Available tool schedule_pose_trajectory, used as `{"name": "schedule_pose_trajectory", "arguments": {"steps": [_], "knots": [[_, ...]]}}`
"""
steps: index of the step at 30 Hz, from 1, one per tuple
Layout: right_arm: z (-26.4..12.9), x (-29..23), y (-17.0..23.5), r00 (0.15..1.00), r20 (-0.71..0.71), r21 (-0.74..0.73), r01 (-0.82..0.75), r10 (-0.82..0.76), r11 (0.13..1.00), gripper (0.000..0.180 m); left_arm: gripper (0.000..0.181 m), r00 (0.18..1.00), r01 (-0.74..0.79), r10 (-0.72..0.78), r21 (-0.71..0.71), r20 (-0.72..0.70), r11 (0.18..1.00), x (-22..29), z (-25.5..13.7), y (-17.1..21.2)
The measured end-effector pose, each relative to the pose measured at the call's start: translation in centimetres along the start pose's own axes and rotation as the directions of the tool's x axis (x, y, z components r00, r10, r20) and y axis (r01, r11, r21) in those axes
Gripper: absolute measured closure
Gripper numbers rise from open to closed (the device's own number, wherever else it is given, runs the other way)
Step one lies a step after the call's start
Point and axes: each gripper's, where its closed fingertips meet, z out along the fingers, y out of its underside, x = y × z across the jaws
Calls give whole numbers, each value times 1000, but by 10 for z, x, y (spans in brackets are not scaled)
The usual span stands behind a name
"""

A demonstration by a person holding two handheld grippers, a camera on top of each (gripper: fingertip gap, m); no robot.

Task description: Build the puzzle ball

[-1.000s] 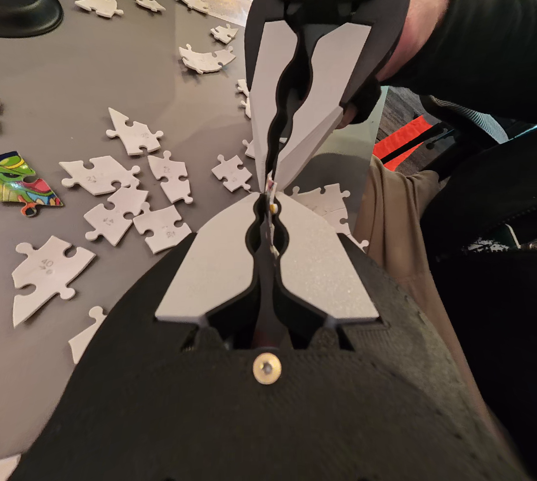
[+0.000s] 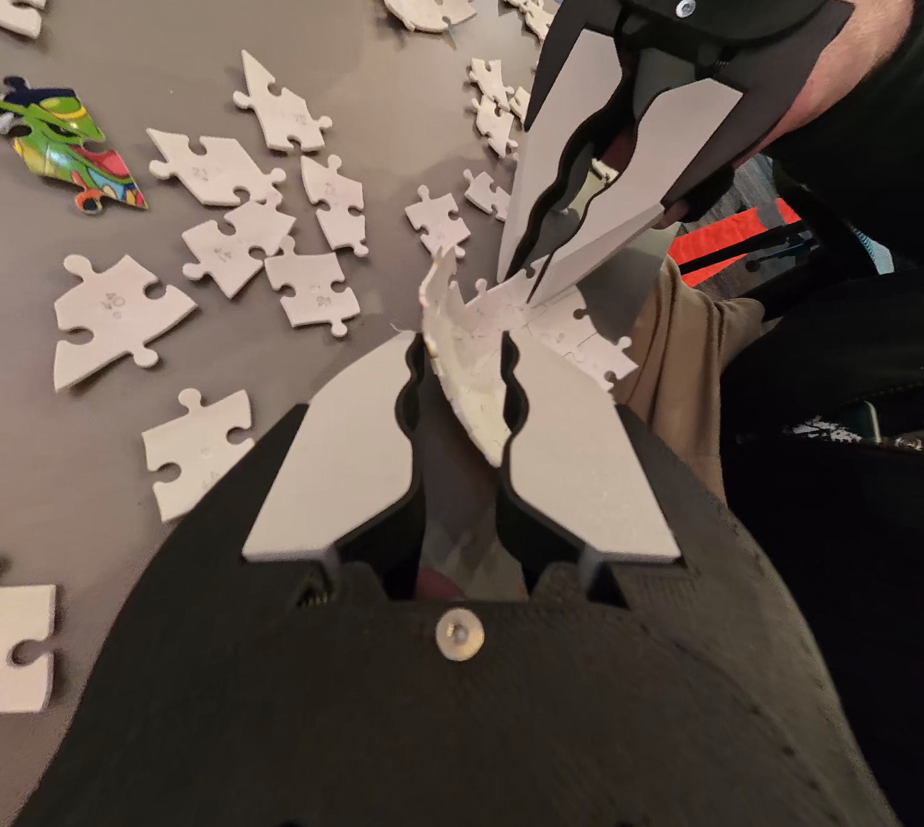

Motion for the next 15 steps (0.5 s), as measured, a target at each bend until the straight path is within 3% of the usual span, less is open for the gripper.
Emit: {"name": "schedule_pose_trajectory", "arguments": {"steps": [1,15], "knots": [[1,0,0,1000,2,1,-4,4,1000,169,150,1000,4,-4,-9,6,1000,-1,-1,2],[6,-1,-3,999,20,49,30,-31,998,175,148,1000,9,-8,-74,11,997,-2,9,12]]}}
